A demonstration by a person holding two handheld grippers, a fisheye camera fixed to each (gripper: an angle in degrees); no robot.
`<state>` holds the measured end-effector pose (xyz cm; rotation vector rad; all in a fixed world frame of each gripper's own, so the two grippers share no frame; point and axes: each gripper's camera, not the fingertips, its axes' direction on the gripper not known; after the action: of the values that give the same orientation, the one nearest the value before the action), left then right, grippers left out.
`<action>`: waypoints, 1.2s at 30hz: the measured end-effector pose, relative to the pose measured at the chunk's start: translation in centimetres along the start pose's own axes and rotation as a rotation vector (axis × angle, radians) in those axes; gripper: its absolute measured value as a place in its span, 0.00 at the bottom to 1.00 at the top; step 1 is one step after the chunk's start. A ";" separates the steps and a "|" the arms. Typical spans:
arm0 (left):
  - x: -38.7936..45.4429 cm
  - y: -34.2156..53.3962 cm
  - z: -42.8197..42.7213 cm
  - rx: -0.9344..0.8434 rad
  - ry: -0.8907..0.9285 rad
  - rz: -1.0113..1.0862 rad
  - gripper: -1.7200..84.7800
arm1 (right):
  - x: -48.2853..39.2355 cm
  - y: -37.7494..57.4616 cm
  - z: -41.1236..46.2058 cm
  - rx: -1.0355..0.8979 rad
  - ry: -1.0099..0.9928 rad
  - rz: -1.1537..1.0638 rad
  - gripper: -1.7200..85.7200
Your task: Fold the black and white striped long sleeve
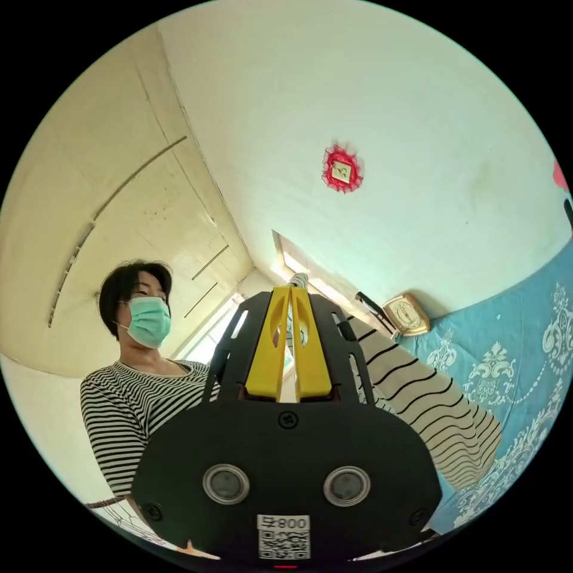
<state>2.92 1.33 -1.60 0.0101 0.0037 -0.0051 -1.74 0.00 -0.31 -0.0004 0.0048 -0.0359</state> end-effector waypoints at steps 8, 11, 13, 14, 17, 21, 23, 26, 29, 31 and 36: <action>18.2 4.5 -9.4 0.065 0.019 0.066 0.03 | -12.3 1.3 0.4 -0.080 0.134 -0.263 0.02; 22.8 4.7 -11.1 0.069 0.021 0.079 0.03 | -14.1 1.1 0.9 -0.081 0.197 -0.313 0.02; 24.8 4.5 -11.5 0.057 0.010 0.081 0.03 | -14.0 0.5 1.4 -0.087 0.234 -0.324 0.02; 25.6 4.3 -11.5 0.040 -0.012 0.067 0.03 | -13.6 -0.1 1.8 -0.090 0.270 -0.322 0.02; 25.5 3.8 -9.8 -0.034 -0.117 0.011 0.03 | -10.6 -2.3 3.3 -0.126 0.405 -0.301 0.02; 19.5 5.3 -4.5 -0.148 -0.240 -0.168 0.04 | -0.6 -6.6 6.7 -0.241 0.627 -0.163 0.02; 15.8 7.8 -2.4 -0.201 -0.322 -0.324 0.04 | 5.7 -7.9 8.0 -0.310 0.646 -0.022 0.02; 11.8 14.8 -0.8 -0.298 -0.411 -0.532 0.04 | 15.4 -7.3 8.6 -0.378 0.732 0.164 0.03; 11.1 23.6 -1.8 -0.391 -0.429 -0.679 0.05 | 23.0 -3.4 7.2 -0.423 0.772 0.368 0.03; 11.7 29.6 -3.3 -0.476 -0.456 -0.752 0.05 | 26.1 0.1 5.7 -0.440 0.756 0.471 0.03; 18.1 48.6 -10.3 -0.573 -0.356 -1.093 0.06 | 30.4 13.1 0.2 -0.497 0.756 0.737 0.02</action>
<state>21.20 49.97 -11.52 -0.5667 -0.3457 -1.0983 29.13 11.97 -0.31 -0.4813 0.7676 0.7045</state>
